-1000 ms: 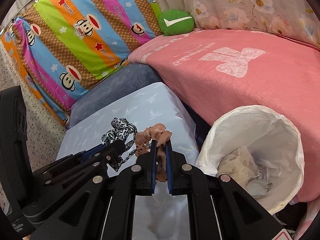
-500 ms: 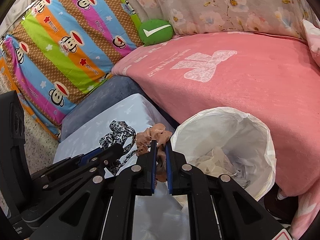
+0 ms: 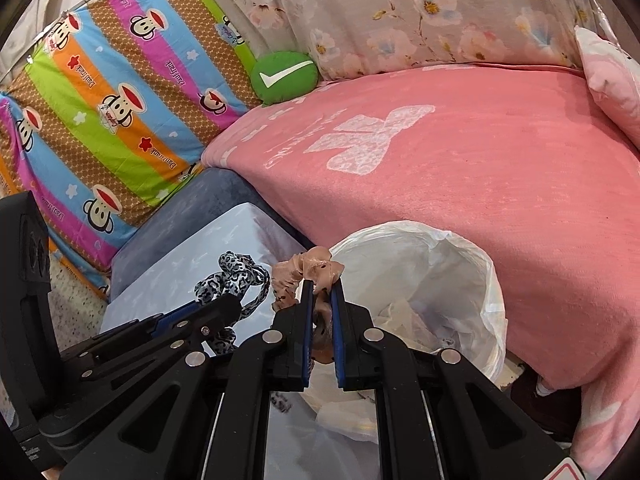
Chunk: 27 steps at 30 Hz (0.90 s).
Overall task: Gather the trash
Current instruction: 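Carry both scrunchies over the white bin and open both tools to drop them, then pull both open tools back up from the white bin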
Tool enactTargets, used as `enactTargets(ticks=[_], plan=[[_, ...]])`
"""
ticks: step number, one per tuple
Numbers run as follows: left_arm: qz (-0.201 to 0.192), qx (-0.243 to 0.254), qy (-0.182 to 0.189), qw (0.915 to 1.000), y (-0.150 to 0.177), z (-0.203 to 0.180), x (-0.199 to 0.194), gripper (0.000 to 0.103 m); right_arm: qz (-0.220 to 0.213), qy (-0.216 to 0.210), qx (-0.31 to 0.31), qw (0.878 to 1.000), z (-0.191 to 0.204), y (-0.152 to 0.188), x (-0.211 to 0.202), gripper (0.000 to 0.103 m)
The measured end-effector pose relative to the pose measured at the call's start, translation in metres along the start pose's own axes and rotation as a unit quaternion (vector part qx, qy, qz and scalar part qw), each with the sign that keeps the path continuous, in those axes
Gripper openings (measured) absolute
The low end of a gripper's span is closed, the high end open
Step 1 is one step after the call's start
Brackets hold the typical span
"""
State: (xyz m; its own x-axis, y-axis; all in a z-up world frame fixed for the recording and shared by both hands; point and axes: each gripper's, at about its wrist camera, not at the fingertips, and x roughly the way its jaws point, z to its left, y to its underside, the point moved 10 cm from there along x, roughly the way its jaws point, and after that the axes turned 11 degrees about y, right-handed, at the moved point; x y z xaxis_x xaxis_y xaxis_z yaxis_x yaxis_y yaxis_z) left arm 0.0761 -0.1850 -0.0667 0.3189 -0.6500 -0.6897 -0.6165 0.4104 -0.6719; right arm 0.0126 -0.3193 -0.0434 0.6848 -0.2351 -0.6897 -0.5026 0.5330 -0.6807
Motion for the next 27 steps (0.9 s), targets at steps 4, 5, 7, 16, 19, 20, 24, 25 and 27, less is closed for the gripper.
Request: enactTargets(ticks=[4,5,7,16,19,20,24,25,27], plan=[[0.004,0.000,0.003,1.0000,-0.001,-0.006,0.004,0.025,-0.003,0.005,0.005,1.000,-0.009,-0.004,-0.002,0.009],[0.003,0.001,0.003,1.0000,-0.002,-0.008,0.004,0.026,-0.004,0.007,0.006,1.000,-0.010,-0.005,-0.002,0.009],[0.002,0.002,0.003,1.0000,-0.005,-0.010,0.005,0.027,-0.006,0.009,0.007,1.000,-0.013,-0.007,-0.003,0.009],[-0.016,0.003,-0.009,0.9998,-0.015,-0.009,0.000,0.053,-0.008,0.011,0.008,1.000,-0.020,-0.011,-0.002,0.013],[-0.017,0.000,-0.011,0.9998,-0.015,-0.006,-0.001,0.054,-0.011,0.012,0.006,1.000,-0.018,-0.013,-0.002,0.014],[-0.017,-0.001,-0.012,0.9998,-0.015,-0.005,-0.002,0.054,-0.010,0.011,0.005,1.000,-0.017,-0.013,-0.001,0.015],[-0.018,-0.002,-0.016,0.9997,-0.014,-0.002,-0.003,0.055,-0.011,0.008,0.002,1.000,-0.013,-0.015,-0.002,0.016],[-0.018,-0.002,-0.017,0.9997,-0.014,-0.002,-0.003,0.056,-0.012,0.008,0.001,1.000,-0.013,-0.015,-0.002,0.016],[-0.018,-0.004,-0.018,0.9997,-0.013,0.000,-0.003,0.056,-0.012,0.007,-0.002,1.000,-0.011,-0.016,-0.002,0.018]])
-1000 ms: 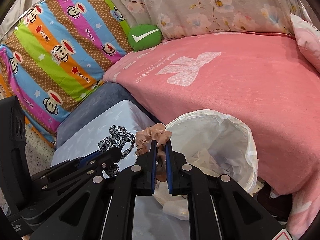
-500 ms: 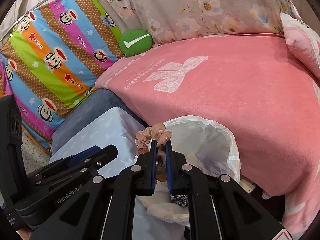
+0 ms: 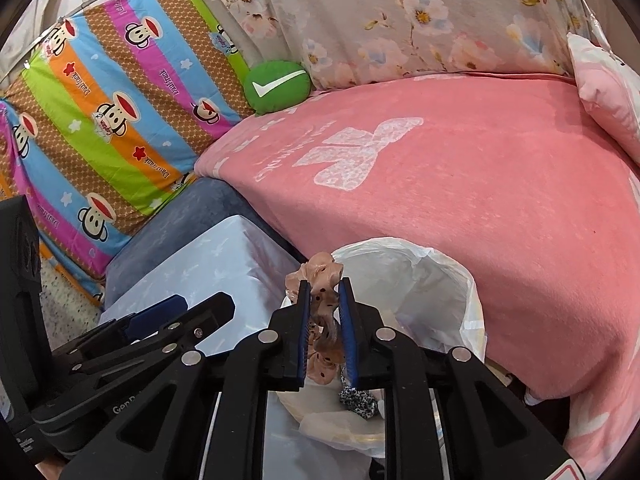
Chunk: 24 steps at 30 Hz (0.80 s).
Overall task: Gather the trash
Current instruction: 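Pull both open tools back up from the white bin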
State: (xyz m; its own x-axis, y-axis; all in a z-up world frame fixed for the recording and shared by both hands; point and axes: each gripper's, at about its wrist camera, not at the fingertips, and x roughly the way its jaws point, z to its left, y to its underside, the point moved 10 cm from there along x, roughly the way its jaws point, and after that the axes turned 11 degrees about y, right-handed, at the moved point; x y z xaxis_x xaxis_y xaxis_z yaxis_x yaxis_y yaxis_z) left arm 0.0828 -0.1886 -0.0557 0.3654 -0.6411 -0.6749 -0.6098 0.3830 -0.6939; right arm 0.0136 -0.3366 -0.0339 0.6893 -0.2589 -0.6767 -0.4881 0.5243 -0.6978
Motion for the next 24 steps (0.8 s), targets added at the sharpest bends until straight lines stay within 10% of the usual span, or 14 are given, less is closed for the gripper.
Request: enactTargets(ticks=[24], plan=[[-0.005,-0.008,-0.018,0.9998,0.007,0.014,-0.008,0.068,0.010,0.001,-0.033,0.999,0.009,0.007,0.001,0.026]])
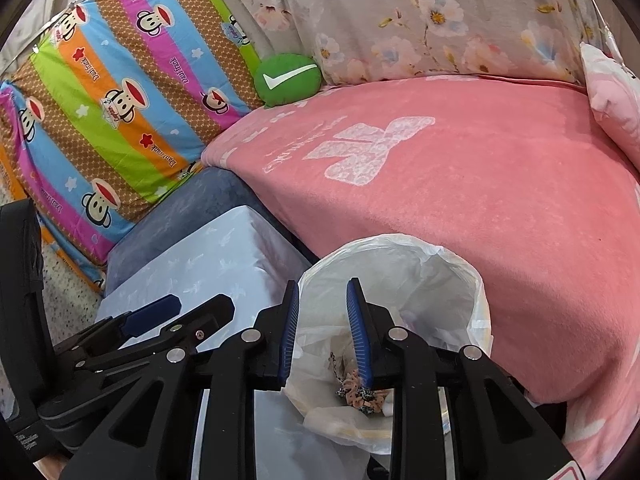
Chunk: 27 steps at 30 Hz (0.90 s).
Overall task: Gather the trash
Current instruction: 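Pull both open tools back up from the white bin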
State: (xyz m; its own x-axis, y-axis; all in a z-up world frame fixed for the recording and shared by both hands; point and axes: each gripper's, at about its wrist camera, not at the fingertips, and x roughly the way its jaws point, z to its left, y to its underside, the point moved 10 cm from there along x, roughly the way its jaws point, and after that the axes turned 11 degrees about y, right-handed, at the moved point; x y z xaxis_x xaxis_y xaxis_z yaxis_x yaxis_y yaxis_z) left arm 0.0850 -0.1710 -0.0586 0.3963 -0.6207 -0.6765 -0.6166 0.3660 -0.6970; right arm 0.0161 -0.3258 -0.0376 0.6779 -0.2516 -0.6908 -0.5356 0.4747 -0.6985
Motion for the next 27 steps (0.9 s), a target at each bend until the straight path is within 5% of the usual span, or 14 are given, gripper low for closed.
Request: enactTargets(ticks=[6,14,24,27], plan=[[0.002,0.001,-0.006,1.0000,0.009,0.004,-0.005,0.068,0.013,0.019,-0.025,0.999,-0.005,0.013,-0.003,0.026],[-0.003,-0.004,-0.041,0.9991,0.018,0.016,-0.015,0.080,0.014,0.041,-0.049,0.998,-0.009,0.029,-0.012,0.051],[-0.009,-0.003,-0.067,0.9977,0.024,0.023,-0.023,0.090,0.018,0.063,-0.067,0.996,-0.013,0.041,-0.016,0.065],[-0.004,-0.003,-0.070,0.9976,0.029,0.022,-0.022,0.090,0.016,0.073,-0.079,0.994,-0.012,0.042,-0.017,0.080]])
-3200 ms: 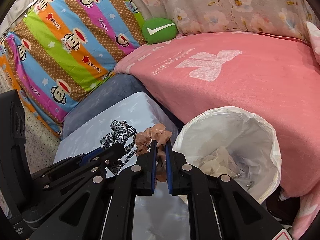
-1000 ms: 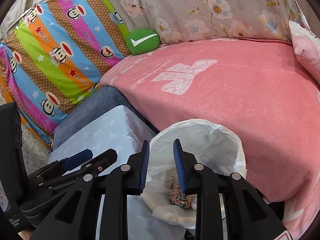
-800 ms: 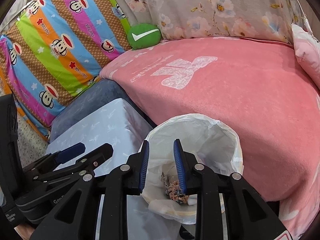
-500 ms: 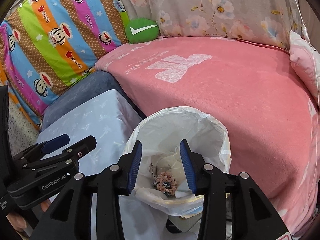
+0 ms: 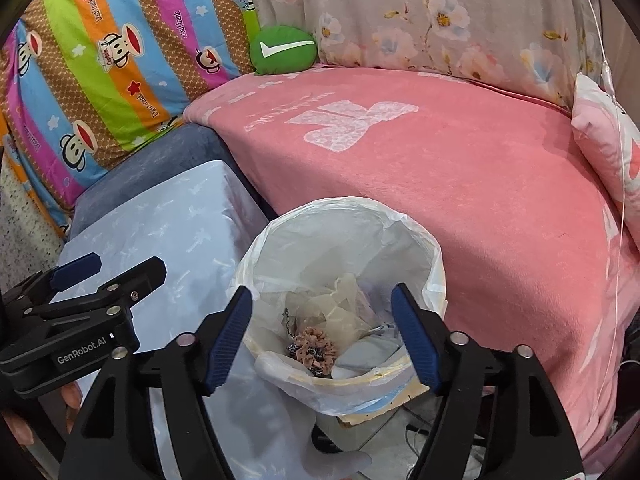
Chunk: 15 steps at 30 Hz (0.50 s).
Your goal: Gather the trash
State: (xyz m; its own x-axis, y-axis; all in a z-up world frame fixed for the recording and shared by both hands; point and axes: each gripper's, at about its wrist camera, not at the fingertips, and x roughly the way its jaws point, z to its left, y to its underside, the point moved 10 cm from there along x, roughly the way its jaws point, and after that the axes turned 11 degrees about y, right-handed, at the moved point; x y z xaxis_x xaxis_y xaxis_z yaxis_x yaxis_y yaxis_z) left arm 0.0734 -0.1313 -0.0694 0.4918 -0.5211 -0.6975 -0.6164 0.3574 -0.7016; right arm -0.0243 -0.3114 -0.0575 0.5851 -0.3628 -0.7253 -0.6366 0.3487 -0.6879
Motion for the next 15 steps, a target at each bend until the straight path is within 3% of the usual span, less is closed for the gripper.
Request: enactTargets(ticks=[1,15], plan=[[0.002,0.001,-0.002,1.0000,0.002,0.000,0.000,0.090,-0.001,0.001,-0.004,1.000,0.001,0.001,-0.001,0.084],[0.016,-0.015,-0.016,0.9996,0.016,0.006,-0.001,0.090,0.007,0.027,-0.027,0.999,0.003,0.008,-0.004,0.087]])
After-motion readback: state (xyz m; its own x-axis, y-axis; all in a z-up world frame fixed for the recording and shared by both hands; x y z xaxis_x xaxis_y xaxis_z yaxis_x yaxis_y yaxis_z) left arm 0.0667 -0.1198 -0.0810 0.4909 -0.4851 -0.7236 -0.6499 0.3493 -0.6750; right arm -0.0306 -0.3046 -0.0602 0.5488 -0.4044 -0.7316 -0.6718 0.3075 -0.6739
